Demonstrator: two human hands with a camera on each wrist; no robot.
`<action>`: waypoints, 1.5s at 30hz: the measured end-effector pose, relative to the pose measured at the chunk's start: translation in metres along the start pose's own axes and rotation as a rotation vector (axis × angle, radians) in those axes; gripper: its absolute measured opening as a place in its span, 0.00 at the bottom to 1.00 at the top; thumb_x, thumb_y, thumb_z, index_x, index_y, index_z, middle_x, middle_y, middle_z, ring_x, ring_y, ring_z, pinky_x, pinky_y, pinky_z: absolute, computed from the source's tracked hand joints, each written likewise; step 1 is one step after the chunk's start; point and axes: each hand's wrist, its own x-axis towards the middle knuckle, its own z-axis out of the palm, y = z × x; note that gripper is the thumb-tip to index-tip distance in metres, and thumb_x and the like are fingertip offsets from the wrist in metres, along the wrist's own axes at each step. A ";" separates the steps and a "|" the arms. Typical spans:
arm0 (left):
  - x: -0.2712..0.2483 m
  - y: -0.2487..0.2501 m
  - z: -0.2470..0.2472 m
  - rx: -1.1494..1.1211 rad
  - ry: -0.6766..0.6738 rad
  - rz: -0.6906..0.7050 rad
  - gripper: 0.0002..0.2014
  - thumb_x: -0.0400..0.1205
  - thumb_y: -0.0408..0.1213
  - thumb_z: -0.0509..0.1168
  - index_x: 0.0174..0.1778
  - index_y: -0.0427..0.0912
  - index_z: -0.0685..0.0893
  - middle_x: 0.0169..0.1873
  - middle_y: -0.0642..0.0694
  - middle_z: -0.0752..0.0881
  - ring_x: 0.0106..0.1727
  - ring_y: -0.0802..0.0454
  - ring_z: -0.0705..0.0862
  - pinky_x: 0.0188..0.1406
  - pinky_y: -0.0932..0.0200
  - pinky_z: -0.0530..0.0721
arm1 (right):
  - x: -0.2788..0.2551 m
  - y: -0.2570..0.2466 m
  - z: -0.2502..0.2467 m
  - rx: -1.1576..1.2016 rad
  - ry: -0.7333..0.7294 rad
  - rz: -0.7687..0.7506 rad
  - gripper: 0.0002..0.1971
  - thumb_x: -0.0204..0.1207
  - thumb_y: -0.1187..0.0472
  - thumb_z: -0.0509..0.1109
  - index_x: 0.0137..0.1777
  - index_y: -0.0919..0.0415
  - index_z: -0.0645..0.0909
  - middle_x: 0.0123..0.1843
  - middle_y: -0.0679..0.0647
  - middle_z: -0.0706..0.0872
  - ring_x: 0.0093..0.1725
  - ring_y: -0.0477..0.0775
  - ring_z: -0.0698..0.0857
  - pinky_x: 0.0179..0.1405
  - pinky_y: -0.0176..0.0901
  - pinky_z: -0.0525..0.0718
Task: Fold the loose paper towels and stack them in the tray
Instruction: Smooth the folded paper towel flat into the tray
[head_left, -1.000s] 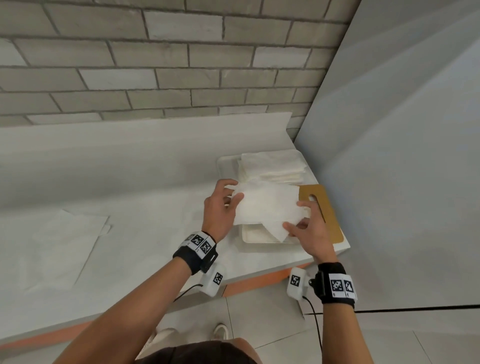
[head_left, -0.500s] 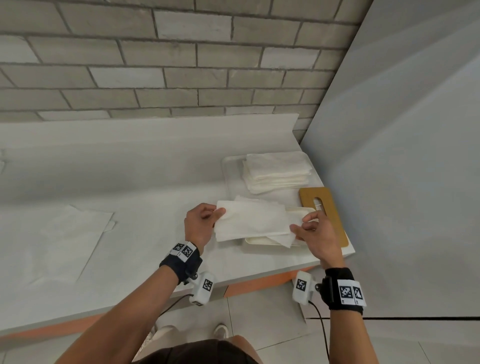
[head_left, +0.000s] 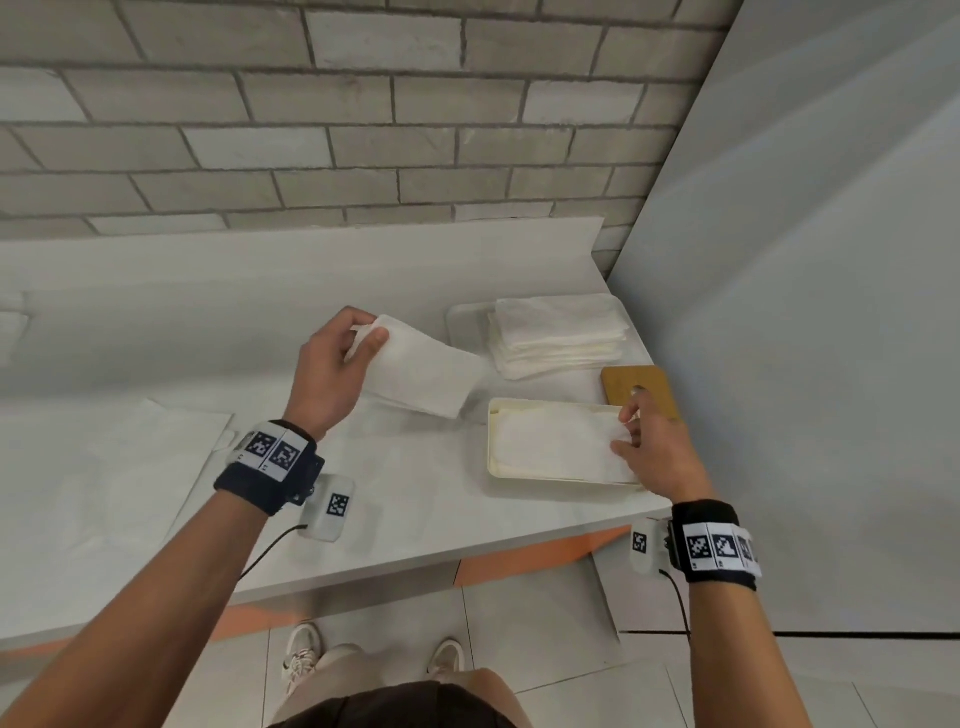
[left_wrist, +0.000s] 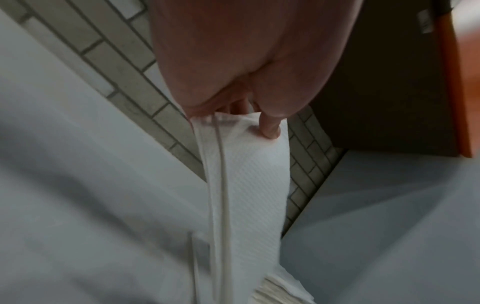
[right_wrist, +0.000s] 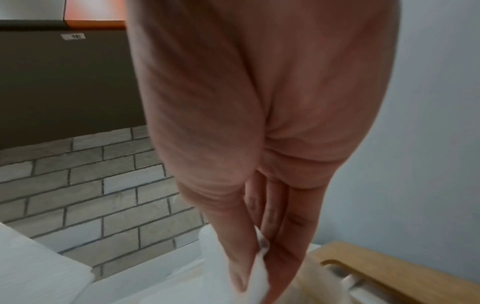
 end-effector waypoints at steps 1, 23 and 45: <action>-0.002 0.005 0.001 0.023 -0.010 0.016 0.04 0.90 0.49 0.69 0.52 0.56 0.84 0.36 0.40 0.88 0.36 0.51 0.81 0.39 0.53 0.77 | 0.001 0.003 -0.002 -0.017 -0.005 0.003 0.19 0.81 0.68 0.79 0.60 0.53 0.73 0.49 0.54 0.86 0.48 0.56 0.87 0.49 0.55 0.90; -0.030 0.119 0.106 -0.053 -0.177 0.359 0.05 0.91 0.40 0.68 0.56 0.42 0.85 0.45 0.61 0.87 0.45 0.64 0.85 0.45 0.66 0.79 | -0.051 -0.055 -0.048 0.583 0.166 -0.207 0.21 0.77 0.57 0.87 0.66 0.45 0.84 0.63 0.46 0.94 0.62 0.49 0.93 0.63 0.64 0.92; -0.052 -0.008 0.100 0.401 -0.275 0.269 0.15 0.86 0.41 0.71 0.68 0.48 0.79 0.63 0.49 0.83 0.61 0.45 0.81 0.59 0.47 0.82 | -0.052 -0.082 0.081 -0.315 -0.044 0.043 0.26 0.85 0.22 0.49 0.70 0.31 0.78 0.77 0.52 0.72 0.75 0.64 0.74 0.69 0.67 0.81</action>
